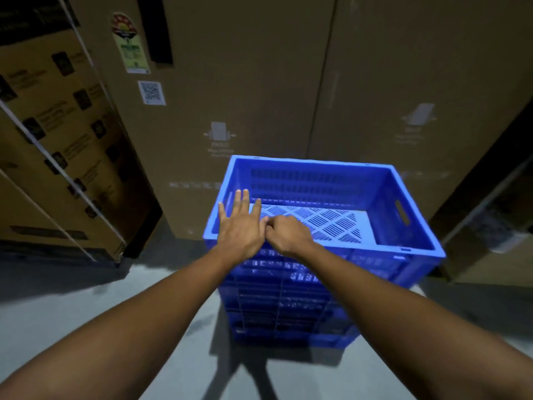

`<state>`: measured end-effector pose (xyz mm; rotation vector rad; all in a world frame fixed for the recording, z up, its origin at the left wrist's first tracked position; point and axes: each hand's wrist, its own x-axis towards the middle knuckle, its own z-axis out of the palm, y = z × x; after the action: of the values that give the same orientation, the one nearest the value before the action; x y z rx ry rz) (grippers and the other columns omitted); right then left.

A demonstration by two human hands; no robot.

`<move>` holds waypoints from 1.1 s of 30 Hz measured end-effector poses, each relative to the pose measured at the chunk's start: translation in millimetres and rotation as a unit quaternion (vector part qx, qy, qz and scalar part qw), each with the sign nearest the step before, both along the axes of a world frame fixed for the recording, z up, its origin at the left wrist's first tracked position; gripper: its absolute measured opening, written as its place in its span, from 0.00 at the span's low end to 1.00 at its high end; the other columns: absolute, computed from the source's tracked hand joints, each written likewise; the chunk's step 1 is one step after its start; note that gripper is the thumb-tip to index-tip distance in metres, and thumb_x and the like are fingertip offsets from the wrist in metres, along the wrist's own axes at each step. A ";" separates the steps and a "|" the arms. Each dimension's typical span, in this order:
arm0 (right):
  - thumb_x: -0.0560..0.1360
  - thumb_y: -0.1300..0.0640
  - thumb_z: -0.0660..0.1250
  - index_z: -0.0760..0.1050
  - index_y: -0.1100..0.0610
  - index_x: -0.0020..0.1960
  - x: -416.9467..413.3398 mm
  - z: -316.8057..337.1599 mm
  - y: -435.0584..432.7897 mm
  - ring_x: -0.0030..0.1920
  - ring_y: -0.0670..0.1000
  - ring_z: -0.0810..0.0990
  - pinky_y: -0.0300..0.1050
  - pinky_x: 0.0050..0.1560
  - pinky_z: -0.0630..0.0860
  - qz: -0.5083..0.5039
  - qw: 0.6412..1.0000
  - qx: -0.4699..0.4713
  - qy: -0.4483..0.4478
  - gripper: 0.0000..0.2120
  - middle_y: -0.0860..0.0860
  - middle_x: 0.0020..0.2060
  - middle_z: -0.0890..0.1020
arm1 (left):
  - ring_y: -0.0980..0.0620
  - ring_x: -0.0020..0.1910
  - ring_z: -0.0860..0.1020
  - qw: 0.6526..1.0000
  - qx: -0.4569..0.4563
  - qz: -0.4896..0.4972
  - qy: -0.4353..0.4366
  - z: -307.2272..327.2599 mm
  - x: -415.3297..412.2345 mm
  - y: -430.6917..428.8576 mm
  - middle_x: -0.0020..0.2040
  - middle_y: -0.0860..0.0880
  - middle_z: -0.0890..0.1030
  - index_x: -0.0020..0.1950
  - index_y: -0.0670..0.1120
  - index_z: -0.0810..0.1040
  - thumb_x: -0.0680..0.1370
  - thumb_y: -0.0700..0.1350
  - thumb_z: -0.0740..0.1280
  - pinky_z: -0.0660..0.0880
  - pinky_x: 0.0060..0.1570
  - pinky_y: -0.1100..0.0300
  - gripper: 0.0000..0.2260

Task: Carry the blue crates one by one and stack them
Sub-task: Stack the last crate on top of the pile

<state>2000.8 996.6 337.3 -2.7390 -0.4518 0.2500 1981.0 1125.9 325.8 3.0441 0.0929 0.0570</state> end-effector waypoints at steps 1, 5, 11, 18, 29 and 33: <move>0.81 0.44 0.52 0.80 0.53 0.56 -0.4 0.2 -20.1 0.59 0.62 0.78 0.53 0.53 0.73 -0.009 1.000 -0.002 -0.012 0.21 0.58 0.58 0.82 | 0.46 0.80 0.42 1.000 -0.021 -0.017 -0.004 0.8 -0.5 -21.3 0.81 0.45 0.46 0.80 0.48 0.53 0.84 0.56 0.46 0.43 0.75 0.38 0.25; 0.79 0.36 0.51 0.80 0.51 0.58 3.7 -8.8 -121.4 0.65 0.59 0.74 0.57 0.63 0.70 -0.048 0.995 -0.077 -0.052 0.26 0.57 0.60 0.79 | 0.45 0.80 0.48 0.994 -0.087 -0.059 0.008 -6.3 -0.2 -111.8 0.81 0.44 0.51 0.79 0.47 0.57 0.84 0.54 0.47 0.51 0.76 0.43 0.24; 0.80 0.38 0.48 0.61 0.50 0.77 13.7 -21.5 -233.7 0.79 0.58 0.41 0.66 0.75 0.40 -0.123 0.982 -0.135 -0.057 0.29 0.59 0.80 0.51 | 0.45 0.80 0.45 0.983 -0.091 -0.130 0.091 -6.9 33.5 -218.2 0.81 0.44 0.46 0.81 0.50 0.48 0.83 0.60 0.45 0.51 0.76 0.41 0.28; 0.79 0.39 0.49 0.45 0.51 0.81 22.4 -22.7 -259.1 0.79 0.56 0.35 0.62 0.76 0.45 -0.154 0.980 -0.115 -0.048 0.35 0.59 0.80 0.41 | 0.46 0.80 0.43 0.974 -0.054 -0.182 0.121 -12.0 53.6 -241.9 0.81 0.45 0.42 0.81 0.53 0.41 0.83 0.60 0.43 0.50 0.76 0.41 0.27; 0.81 0.42 0.44 0.47 0.51 0.81 16.6 -19.0 -252.1 0.78 0.57 0.35 0.68 0.73 0.37 -0.138 0.979 -0.147 -0.030 0.30 0.58 0.80 0.41 | 0.46 0.80 0.40 0.982 -0.032 -0.154 0.106 -7.3 43.4 -243.1 0.81 0.46 0.41 0.80 0.55 0.40 0.82 0.62 0.42 0.42 0.75 0.37 0.28; 0.83 0.46 0.46 0.46 0.55 0.81 -1.8 -4.6 -243.6 0.79 0.57 0.36 0.68 0.74 0.38 -0.143 0.985 -0.102 -0.005 0.29 0.59 0.80 0.42 | 0.45 0.79 0.38 0.987 0.005 -0.145 0.066 12.1 23.6 -233.4 0.81 0.44 0.40 0.80 0.53 0.38 0.82 0.64 0.42 0.42 0.75 0.37 0.31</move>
<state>1999.1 752.9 332.7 -2.9587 -0.0322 0.2191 2004.6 892.5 337.9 3.0318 -0.3399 -0.1664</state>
